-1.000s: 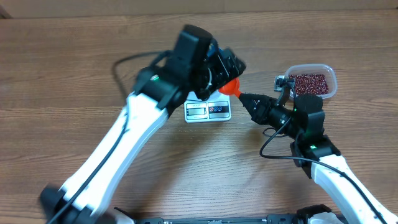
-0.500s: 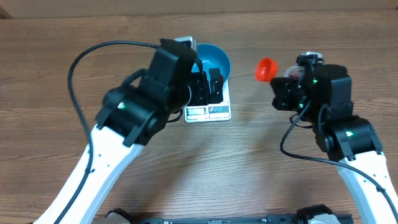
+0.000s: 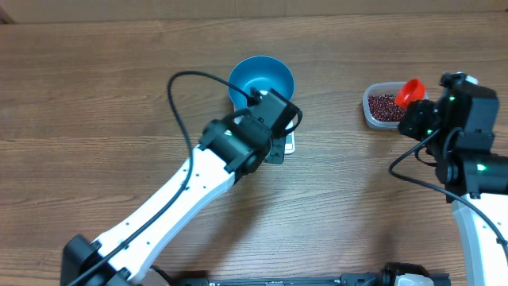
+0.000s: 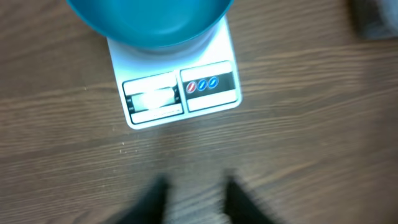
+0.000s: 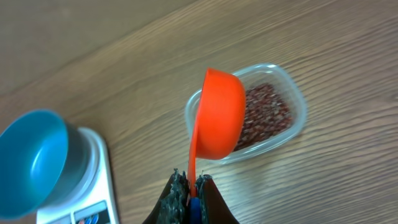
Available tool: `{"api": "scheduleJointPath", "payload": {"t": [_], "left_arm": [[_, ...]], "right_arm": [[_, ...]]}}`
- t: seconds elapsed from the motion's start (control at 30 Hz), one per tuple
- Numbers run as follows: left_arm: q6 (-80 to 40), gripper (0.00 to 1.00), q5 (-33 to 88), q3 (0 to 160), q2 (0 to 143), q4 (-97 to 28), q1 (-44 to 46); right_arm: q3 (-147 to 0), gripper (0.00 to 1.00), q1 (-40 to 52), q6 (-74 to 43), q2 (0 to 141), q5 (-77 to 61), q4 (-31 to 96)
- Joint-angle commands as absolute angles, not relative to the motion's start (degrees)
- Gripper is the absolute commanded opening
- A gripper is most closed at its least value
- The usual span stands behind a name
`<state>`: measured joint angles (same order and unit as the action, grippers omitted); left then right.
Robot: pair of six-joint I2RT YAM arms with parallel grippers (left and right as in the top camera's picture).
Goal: Scoop item into bowl and weigh 150g on scale
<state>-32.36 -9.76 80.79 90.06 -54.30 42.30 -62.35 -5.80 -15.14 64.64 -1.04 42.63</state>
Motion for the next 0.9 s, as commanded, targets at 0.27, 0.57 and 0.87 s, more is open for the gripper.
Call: {"api": "scheduleJointPath", "payload": {"t": [0.27,0.57,0.87], "left_arm": [[-31.97,0.04,-12.01,76.90,99.81,-48.23,42.41],[-22.61,0.04,-12.88,76.90,106.41,-41.36,42.41],[-21.04,0.04,-18.61,76.90,109.58,-36.53,42.39]], "right_arm": [[-63.72,0.04,-8.38,-14.92,71.64,-2.28,40.12],[-63.72,0.04,-8.34,-14.90,73.10,-2.24,37.43],[-63.72,0.04,-8.34,-14.68,73.10,-2.22,36.27]]}}
